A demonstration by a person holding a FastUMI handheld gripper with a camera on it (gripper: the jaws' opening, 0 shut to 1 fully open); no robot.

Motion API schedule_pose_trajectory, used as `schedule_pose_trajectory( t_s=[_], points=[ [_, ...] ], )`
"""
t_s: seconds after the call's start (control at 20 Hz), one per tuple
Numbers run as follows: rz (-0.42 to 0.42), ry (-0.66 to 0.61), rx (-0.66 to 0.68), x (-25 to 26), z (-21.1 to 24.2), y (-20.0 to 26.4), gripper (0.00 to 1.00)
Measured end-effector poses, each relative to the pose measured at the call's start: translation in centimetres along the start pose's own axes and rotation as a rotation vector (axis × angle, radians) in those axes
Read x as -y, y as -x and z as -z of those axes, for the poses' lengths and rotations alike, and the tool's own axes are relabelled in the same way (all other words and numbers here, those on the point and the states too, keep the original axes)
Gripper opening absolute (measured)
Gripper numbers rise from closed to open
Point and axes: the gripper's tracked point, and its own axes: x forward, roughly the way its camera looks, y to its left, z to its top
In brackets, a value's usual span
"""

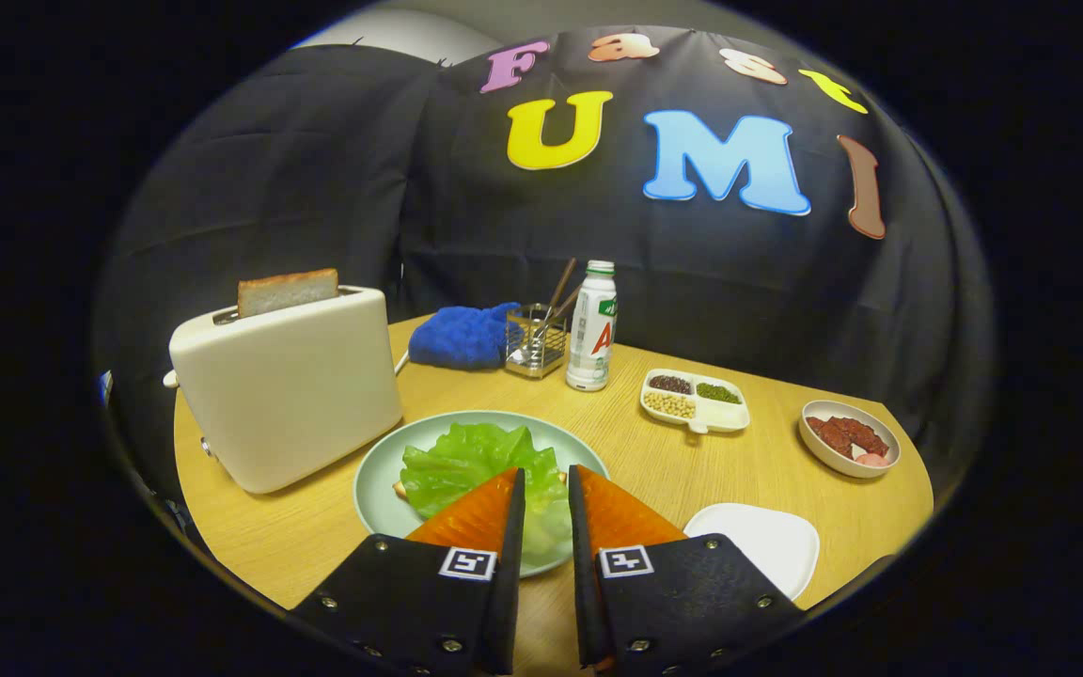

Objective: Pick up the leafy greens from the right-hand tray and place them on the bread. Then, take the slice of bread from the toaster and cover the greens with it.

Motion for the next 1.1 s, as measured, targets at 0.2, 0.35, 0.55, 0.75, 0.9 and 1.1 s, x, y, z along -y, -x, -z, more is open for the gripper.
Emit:
schedule_pose_trajectory(
  t_s=[0.2, 0.35, 0.55, 0.75, 0.9, 1.1],
  points=[
    [0.15, -0.047, 0.143, 0.8, -3.6, 3.3, 0.26],
    [0.245, -0.102, 0.169, 0.8, -4.9, 5.1, 0.26],
    [0.269, -0.168, 0.136, -0.6, -5.2, 6.1, 0.26],
    [0.262, -0.14, 0.132, -1.8, -5.5, 6.0, 0.26],
    [0.26, -0.156, 0.134, -2.8, -5.6, 5.8, 0.26],
    [0.225, -0.159, 0.15, -5.4, -6.9, 5.6, 0.39]
  ],
)
